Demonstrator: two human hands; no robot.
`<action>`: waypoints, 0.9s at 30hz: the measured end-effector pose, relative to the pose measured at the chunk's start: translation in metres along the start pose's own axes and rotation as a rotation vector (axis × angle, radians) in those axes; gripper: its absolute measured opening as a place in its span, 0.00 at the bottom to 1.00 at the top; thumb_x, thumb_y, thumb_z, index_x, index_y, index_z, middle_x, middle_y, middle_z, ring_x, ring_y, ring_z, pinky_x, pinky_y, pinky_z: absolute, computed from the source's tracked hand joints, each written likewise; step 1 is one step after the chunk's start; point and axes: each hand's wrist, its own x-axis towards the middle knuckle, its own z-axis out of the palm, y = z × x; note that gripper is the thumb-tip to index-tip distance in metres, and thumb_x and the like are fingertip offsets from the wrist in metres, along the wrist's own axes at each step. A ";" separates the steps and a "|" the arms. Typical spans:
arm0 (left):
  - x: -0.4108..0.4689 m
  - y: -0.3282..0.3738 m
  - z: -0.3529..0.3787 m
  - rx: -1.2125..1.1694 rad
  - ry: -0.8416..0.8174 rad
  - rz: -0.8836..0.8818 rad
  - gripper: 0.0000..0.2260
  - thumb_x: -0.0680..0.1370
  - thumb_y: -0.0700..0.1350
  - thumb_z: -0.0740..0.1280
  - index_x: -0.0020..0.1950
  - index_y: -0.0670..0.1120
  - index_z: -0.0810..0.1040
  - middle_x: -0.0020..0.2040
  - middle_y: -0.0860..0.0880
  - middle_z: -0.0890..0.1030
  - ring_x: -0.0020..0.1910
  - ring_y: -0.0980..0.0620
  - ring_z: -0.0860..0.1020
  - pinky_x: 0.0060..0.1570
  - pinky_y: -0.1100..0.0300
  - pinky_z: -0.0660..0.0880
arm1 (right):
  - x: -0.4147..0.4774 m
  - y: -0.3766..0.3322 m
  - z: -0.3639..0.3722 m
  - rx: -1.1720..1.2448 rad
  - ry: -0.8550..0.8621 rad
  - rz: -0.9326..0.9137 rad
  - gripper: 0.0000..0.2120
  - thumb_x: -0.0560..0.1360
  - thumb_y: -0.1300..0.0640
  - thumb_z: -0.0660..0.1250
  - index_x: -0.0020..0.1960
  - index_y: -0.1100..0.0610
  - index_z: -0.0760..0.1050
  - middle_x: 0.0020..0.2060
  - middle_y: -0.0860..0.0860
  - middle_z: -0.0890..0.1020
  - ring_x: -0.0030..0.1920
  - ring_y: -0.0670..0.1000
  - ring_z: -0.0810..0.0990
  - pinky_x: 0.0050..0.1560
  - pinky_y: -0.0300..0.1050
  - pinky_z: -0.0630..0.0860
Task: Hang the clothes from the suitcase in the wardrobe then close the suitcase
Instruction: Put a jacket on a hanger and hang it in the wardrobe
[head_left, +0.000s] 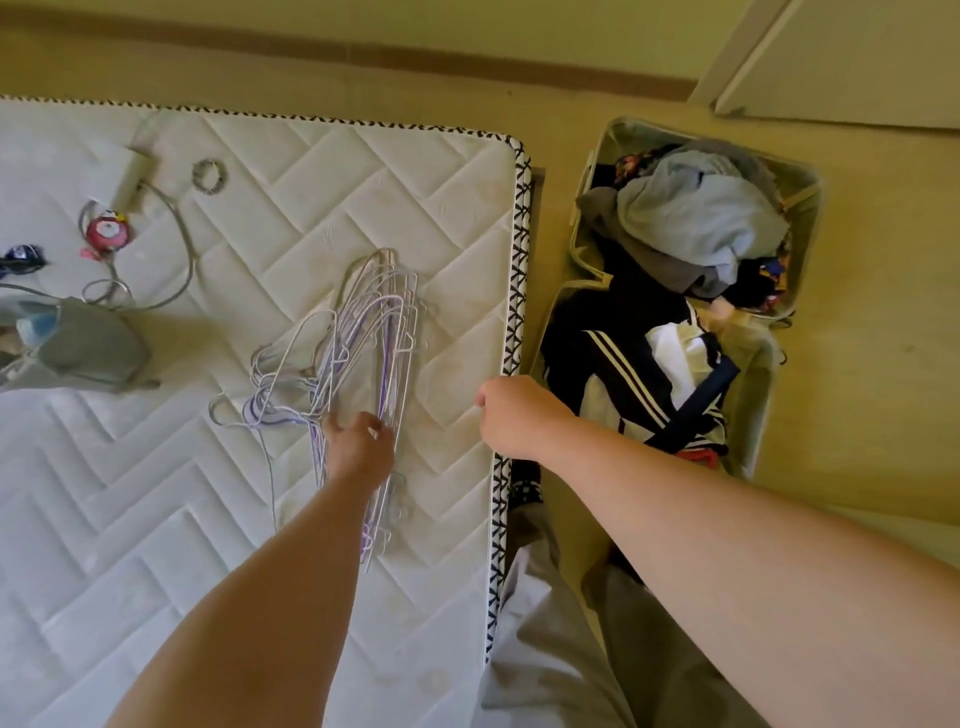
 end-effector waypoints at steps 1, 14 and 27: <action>0.003 -0.004 0.002 -0.015 -0.025 -0.001 0.03 0.81 0.50 0.65 0.54 0.53 0.77 0.80 0.42 0.51 0.57 0.37 0.79 0.60 0.48 0.78 | 0.002 0.000 0.005 -0.002 -0.004 -0.001 0.15 0.81 0.62 0.58 0.66 0.59 0.74 0.60 0.58 0.79 0.58 0.59 0.79 0.59 0.55 0.79; 0.064 -0.045 -0.009 0.130 0.091 -0.171 0.18 0.78 0.44 0.64 0.68 0.45 0.75 0.63 0.40 0.76 0.60 0.36 0.76 0.60 0.40 0.76 | 0.037 -0.011 0.039 -0.008 -0.007 0.023 0.15 0.81 0.61 0.58 0.66 0.57 0.73 0.60 0.57 0.78 0.54 0.59 0.79 0.56 0.55 0.80; 0.029 -0.040 -0.022 -0.071 0.228 0.039 0.09 0.86 0.46 0.52 0.57 0.45 0.70 0.44 0.42 0.78 0.41 0.40 0.76 0.38 0.49 0.71 | 0.042 -0.029 0.040 -0.017 -0.013 0.021 0.14 0.81 0.60 0.57 0.65 0.57 0.73 0.57 0.55 0.78 0.53 0.57 0.79 0.56 0.54 0.79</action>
